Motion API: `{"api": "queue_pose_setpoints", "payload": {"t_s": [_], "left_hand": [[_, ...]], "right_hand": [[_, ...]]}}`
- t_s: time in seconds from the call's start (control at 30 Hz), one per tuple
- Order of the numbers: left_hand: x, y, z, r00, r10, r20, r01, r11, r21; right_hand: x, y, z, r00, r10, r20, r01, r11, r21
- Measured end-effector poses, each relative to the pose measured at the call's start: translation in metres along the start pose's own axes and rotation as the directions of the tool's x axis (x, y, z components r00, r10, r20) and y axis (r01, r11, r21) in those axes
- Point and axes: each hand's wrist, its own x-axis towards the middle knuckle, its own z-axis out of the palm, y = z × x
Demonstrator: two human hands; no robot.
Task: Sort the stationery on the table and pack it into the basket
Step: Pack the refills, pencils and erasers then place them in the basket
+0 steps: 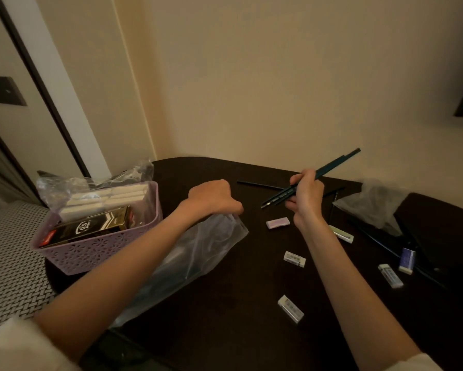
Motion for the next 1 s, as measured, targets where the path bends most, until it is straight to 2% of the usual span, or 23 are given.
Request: {"api": "queue_pose_setpoints", "payload": {"t_s": [0.13, 0.3, 0.37, 0.47, 0.6, 0.67, 0.73, 0.83, 0.9, 0.97, 1.0], "left_hand": [[0.015, -0.002, -0.003, 0.982, 0.004, 0.188, -0.004, 1.0, -0.001], [0.015, -0.012, 0.001, 0.985, -0.001, 0.175, 0.034, 0.982, -0.185], [0.014, -0.018, 0.006, 0.988, 0.008, 0.156, 0.032, 0.967, -0.253], [0.009, -0.03, 0.014, 0.995, 0.024, 0.093, 0.012, 0.931, -0.366], [-0.002, -0.045, 0.024, 0.999, 0.02, 0.033, 0.003, 0.817, -0.576], [-0.006, -0.051, 0.028, 1.0, -0.01, 0.021, 0.022, 0.75, -0.661], [-0.008, -0.053, 0.032, 0.999, -0.035, 0.013, 0.033, 0.702, -0.711], [-0.008, -0.055, 0.036, 0.999, -0.046, 0.0, 0.03, 0.66, -0.751], [-0.007, -0.055, 0.037, 0.999, -0.039, 0.002, 0.026, 0.633, -0.773], [-0.006, -0.055, 0.039, 1.0, -0.028, 0.002, 0.019, 0.614, -0.789], [-0.006, -0.055, 0.039, 1.0, -0.025, 0.002, 0.016, 0.605, -0.796]], "right_hand": [[0.0, 0.01, 0.0, 0.987, -0.031, 0.16, 0.045, 0.995, -0.084], [-0.002, 0.02, 0.004, 0.923, 0.096, 0.372, 0.014, 0.959, -0.282], [-0.007, 0.024, 0.008, 0.866, 0.168, 0.471, -0.009, 0.947, -0.321], [-0.013, 0.03, 0.014, 0.742, 0.275, 0.611, -0.068, 0.938, -0.34], [-0.017, 0.038, 0.016, 0.575, 0.41, 0.708, -0.316, 0.909, -0.27], [-0.017, 0.04, 0.016, 0.538, 0.423, 0.729, -0.362, 0.897, -0.253], [-0.017, 0.042, 0.015, 0.548, 0.418, 0.725, -0.371, 0.898, -0.237], [-0.018, 0.043, 0.014, 0.618, 0.398, 0.678, -0.343, 0.912, -0.223], [-0.018, 0.045, 0.014, 0.698, 0.365, 0.616, -0.194, 0.924, -0.328], [-0.017, 0.048, 0.013, 0.777, 0.295, 0.556, 0.002, 0.882, -0.471], [-0.016, 0.05, 0.013, 0.803, 0.262, 0.536, 0.047, 0.867, -0.495]]}}
